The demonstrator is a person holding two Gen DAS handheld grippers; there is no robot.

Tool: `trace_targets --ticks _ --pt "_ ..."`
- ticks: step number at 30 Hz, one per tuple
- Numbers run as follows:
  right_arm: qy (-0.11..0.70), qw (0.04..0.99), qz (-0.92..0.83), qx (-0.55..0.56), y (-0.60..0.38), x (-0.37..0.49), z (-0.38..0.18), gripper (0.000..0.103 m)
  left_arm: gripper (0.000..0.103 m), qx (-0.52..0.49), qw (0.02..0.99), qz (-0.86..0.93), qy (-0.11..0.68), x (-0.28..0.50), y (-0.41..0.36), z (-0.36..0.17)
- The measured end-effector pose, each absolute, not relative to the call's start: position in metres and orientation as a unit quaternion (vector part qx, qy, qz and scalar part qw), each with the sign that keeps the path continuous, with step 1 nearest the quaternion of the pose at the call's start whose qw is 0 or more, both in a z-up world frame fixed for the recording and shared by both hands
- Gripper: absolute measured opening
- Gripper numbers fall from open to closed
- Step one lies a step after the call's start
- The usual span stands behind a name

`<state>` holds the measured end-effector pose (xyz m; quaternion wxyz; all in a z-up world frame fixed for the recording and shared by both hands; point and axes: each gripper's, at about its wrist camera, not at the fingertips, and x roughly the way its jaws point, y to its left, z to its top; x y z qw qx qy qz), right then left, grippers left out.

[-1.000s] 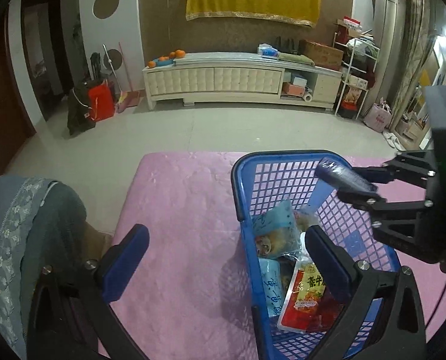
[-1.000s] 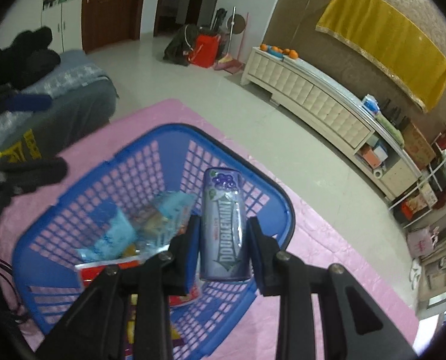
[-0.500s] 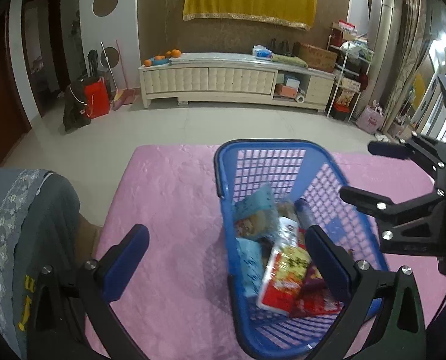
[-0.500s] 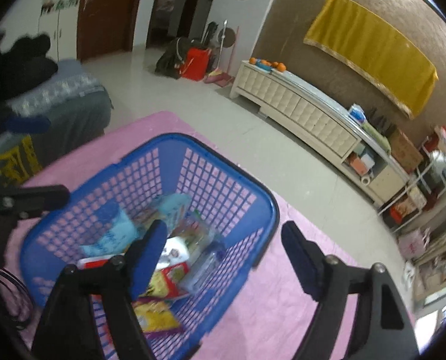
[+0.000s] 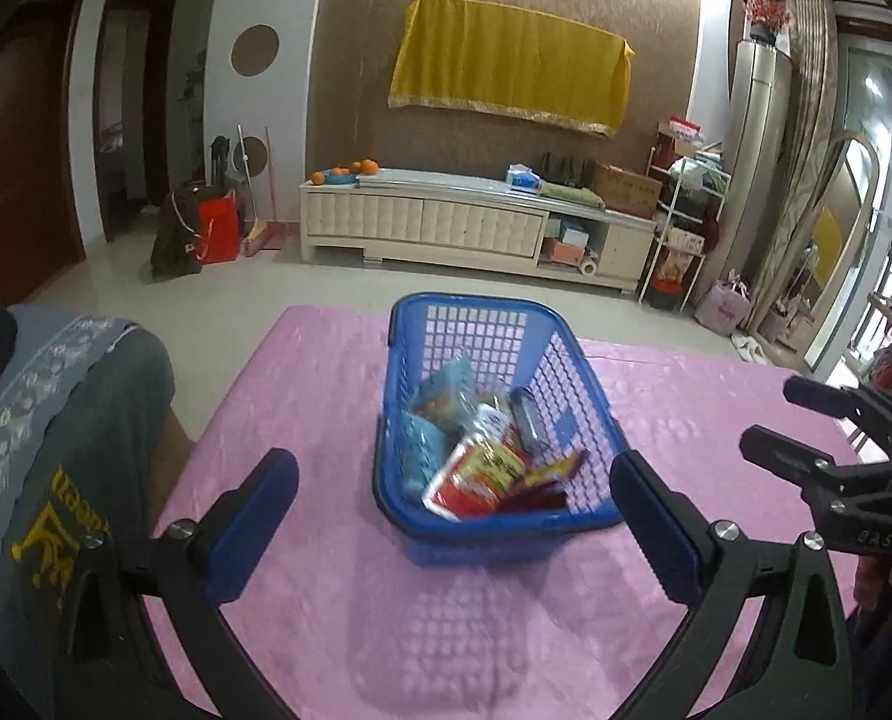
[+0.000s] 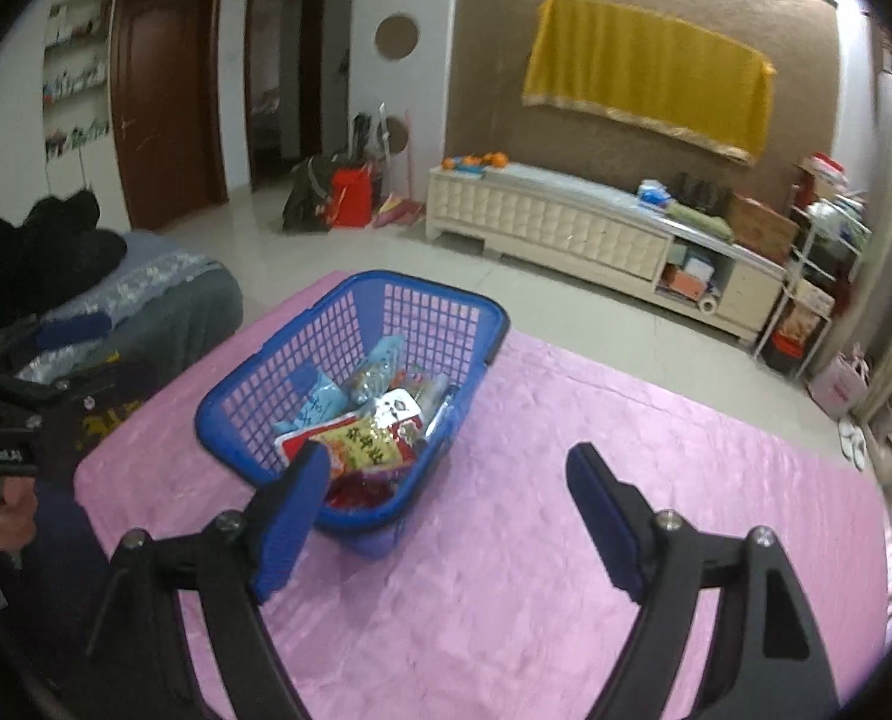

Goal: Organize snacks

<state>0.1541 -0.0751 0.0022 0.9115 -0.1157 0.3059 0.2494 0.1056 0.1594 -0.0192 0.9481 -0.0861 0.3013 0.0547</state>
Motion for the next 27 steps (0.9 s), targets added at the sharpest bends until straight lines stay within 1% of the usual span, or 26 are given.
trace_targets --ticks 3,9,17,20,22,23,26,27 --pt "0.292 0.923 0.233 -0.096 -0.089 0.134 0.002 0.084 0.103 -0.084 0.952 0.078 0.283 0.08 0.148 -0.02" --pt "0.279 0.941 0.187 -0.038 -0.125 0.099 0.001 0.085 0.103 -0.117 0.956 0.072 0.259 0.041 0.134 -0.018" --pt "0.285 0.946 0.152 0.02 -0.163 0.057 -0.001 0.087 0.103 -0.094 0.965 0.043 0.242 0.013 0.098 -0.008" --pt "0.27 0.951 0.15 0.024 -0.17 0.039 0.007 0.087 0.103 -0.083 0.967 0.028 0.237 0.001 0.081 -0.004" --pt "0.246 0.958 0.148 0.024 -0.174 0.025 0.015 0.088 0.103 -0.073 0.971 0.022 0.228 -0.011 0.07 -0.001" --pt "0.233 0.961 0.147 0.024 -0.176 0.016 0.017 0.089 0.103 -0.065 0.972 0.02 0.225 -0.015 0.064 0.001" --pt "0.203 0.969 0.139 0.011 -0.178 -0.002 0.025 0.103 0.103 -0.051 0.975 0.024 0.216 -0.024 0.049 0.004" --pt "0.196 0.971 0.138 0.007 -0.178 -0.007 0.027 0.103 0.103 -0.05 0.975 0.022 0.213 -0.026 0.047 0.006"
